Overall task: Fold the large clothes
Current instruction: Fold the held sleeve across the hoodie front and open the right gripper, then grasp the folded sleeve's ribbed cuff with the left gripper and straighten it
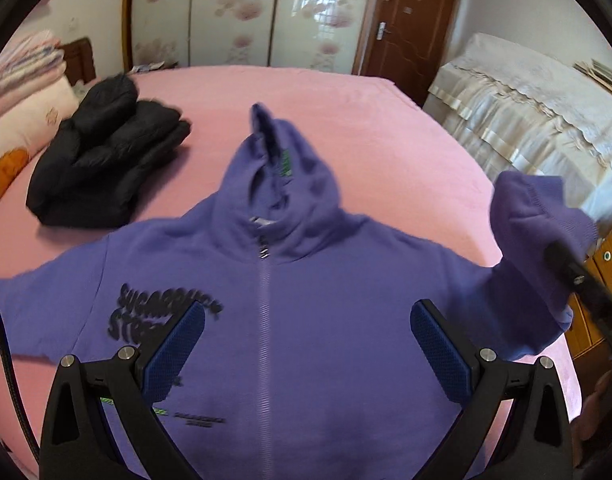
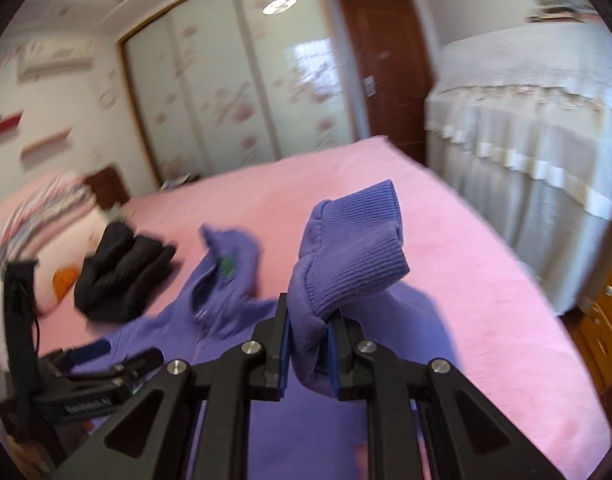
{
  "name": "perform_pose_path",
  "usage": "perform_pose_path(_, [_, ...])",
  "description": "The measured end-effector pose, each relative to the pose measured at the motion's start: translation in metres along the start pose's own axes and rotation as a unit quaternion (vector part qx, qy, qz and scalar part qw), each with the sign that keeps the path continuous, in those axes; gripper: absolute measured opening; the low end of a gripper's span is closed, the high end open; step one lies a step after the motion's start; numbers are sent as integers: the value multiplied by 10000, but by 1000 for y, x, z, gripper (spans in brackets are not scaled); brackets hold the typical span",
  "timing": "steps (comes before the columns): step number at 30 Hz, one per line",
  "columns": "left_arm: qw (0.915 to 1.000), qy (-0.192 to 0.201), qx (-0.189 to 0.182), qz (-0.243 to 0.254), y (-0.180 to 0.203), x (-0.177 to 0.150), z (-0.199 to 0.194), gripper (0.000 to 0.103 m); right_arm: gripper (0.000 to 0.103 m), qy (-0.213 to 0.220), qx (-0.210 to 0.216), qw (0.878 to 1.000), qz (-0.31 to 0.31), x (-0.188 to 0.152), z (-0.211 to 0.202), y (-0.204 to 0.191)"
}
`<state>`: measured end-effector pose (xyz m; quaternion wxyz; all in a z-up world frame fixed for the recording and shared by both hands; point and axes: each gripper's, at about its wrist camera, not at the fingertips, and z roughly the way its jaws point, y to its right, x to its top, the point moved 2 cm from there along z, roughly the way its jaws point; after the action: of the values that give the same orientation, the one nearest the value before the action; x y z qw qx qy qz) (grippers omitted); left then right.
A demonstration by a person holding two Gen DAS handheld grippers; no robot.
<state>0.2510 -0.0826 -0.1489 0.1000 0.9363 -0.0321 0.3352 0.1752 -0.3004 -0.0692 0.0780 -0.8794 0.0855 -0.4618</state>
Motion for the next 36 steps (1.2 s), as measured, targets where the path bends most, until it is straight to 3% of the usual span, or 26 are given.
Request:
perform_pose_path(7, [9987, -483, -131, -81, -47, -31, 37, 102, 16, -1184, -170, 9888, -897, -71, 100, -66])
perform_pose_path(11, [9971, -686, -315, -25, -47, -40, 56, 102, 27, -1899, -169, 9762, -1034, -112, 130, -72])
perform_pose_path(15, [9946, -841, -603, 55, -38, -43, 66, 102, 46, -1973, 110, 9764, -871, -120, 114, -69])
perform_pose_path(22, [9841, -1231, -1273, -97, -20, -46, 88, 100, 50, -1670, 10, 9824, -835, -113, 65, -61])
perform_pose_path(28, [9615, -1792, -1924, -795, -10, -54, 121, 76, 50, -1561, -155, 9863, -504, -120, 32, -35])
perform_pose_path(32, [9570, -1897, -1927, -1048, -1, -54, 136, 70, 50, -1545, -430, 9863, -376, -127, 19, -14])
perform_pose_path(33, [9560, -1905, -1952, -1081, 5, -53, 138, 63, 50, -1551, -453, 9864, -317, -128, 19, -10])
perform_pose_path(35, [9531, -2037, -1972, -1058, 16, -50, 144, 8, 50, -1558, -520, 9863, -168, -130, 17, 1])
perform_pose_path(36, [9525, -2158, -1902, -998, 22, -48, 148, 8, 50, -1562, -568, 9860, -123, -130, 17, 5])
